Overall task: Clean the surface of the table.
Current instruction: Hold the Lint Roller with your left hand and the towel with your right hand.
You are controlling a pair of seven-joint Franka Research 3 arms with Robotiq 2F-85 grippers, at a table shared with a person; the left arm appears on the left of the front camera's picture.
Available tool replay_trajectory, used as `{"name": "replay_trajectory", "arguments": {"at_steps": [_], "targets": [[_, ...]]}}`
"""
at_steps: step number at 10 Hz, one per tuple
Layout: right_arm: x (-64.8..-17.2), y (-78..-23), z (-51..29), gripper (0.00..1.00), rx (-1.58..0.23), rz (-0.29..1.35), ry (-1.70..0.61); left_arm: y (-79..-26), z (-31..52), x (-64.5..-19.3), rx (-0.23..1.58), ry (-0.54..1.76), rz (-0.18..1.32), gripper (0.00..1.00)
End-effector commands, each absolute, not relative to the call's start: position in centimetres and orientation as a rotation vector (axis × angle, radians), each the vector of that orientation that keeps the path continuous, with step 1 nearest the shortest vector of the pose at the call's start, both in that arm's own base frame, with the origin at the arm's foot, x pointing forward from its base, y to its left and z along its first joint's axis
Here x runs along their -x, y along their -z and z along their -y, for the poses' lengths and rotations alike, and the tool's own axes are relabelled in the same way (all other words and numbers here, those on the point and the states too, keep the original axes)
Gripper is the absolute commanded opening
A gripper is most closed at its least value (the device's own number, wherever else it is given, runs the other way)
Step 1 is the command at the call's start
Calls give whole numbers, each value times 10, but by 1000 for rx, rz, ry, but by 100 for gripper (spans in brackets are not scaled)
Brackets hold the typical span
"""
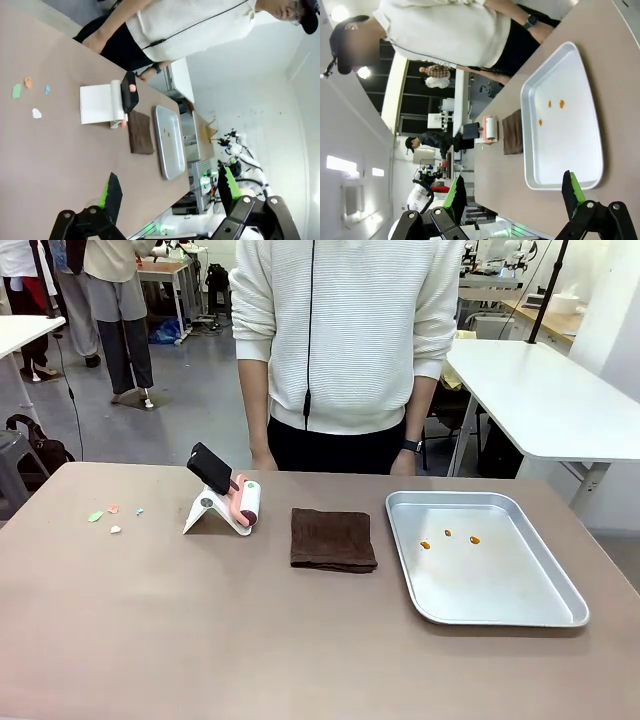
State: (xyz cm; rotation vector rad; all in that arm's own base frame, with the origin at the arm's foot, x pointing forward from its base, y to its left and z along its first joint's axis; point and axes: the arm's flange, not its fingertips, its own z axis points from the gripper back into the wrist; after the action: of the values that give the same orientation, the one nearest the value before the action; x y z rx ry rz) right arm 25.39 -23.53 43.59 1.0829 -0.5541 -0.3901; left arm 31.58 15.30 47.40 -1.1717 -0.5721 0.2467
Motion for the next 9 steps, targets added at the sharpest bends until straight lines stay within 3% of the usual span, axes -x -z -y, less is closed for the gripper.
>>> {"name": "replay_trajectory", "arguments": {"at_steps": [1, 2, 3, 9], "targets": [[-232, -392, 174, 100, -1107, 578, 378, -415, -74, -248, 1175, -356, 591, 100], [-234, -392, 175, 100, -1080, 589, 415, -409, -71, -248, 1162, -402, 592, 100], [-256, -424, 238, 100, -1090, 542, 399, -470, -148, -324, 1177, -286, 569, 100], [-257, -419, 237, 100, -1080, 528, 413, -470, -148, -326, 1183, -307, 564, 100]]}}
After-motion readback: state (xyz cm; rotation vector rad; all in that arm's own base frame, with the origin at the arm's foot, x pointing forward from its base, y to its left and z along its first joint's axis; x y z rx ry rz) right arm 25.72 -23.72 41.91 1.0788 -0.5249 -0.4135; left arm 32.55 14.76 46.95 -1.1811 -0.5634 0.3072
